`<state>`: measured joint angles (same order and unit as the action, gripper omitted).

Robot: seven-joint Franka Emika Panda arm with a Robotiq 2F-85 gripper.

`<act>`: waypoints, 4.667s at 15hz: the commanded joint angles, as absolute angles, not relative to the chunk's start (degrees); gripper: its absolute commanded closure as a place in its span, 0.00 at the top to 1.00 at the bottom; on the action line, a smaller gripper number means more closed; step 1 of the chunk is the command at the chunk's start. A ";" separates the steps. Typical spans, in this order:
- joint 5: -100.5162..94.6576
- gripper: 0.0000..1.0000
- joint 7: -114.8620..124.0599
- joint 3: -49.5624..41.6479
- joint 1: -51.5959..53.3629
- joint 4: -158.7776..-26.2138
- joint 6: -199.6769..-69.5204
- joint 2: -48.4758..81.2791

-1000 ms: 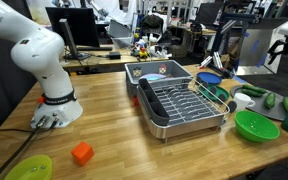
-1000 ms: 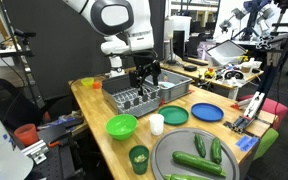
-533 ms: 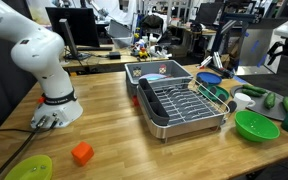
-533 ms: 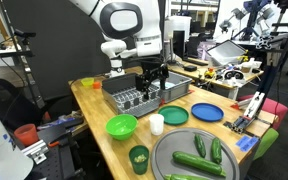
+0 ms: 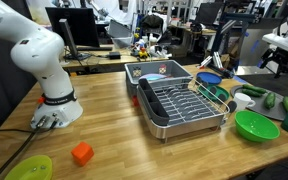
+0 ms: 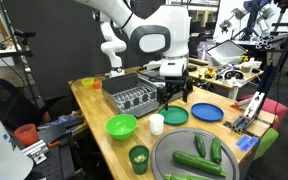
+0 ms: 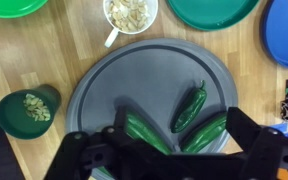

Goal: Place the small pepper from the grey tray on the dark green plate

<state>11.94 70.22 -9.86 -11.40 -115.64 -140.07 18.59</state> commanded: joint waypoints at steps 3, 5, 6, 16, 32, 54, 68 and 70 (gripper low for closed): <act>14.22 1.00 70.64 -11.09 -10.59 -112.75 -139.67 21.68; 14.25 1.00 70.93 -11.07 -10.55 -112.52 -139.33 21.54; 14.25 1.00 70.95 -11.07 -10.57 -112.48 -139.25 21.50; 24.58 1.00 70.87 -9.64 -13.96 -101.83 -143.00 35.05; 24.48 1.00 73.56 -9.58 -15.88 -84.13 -144.53 53.67; 23.99 0.06 73.32 -9.62 -16.94 -83.03 -139.98 55.92; 24.53 0.07 62.20 -6.00 -15.46 -89.02 -148.43 45.66; 24.48 0.07 59.09 -4.46 -14.66 -89.47 -148.31 44.10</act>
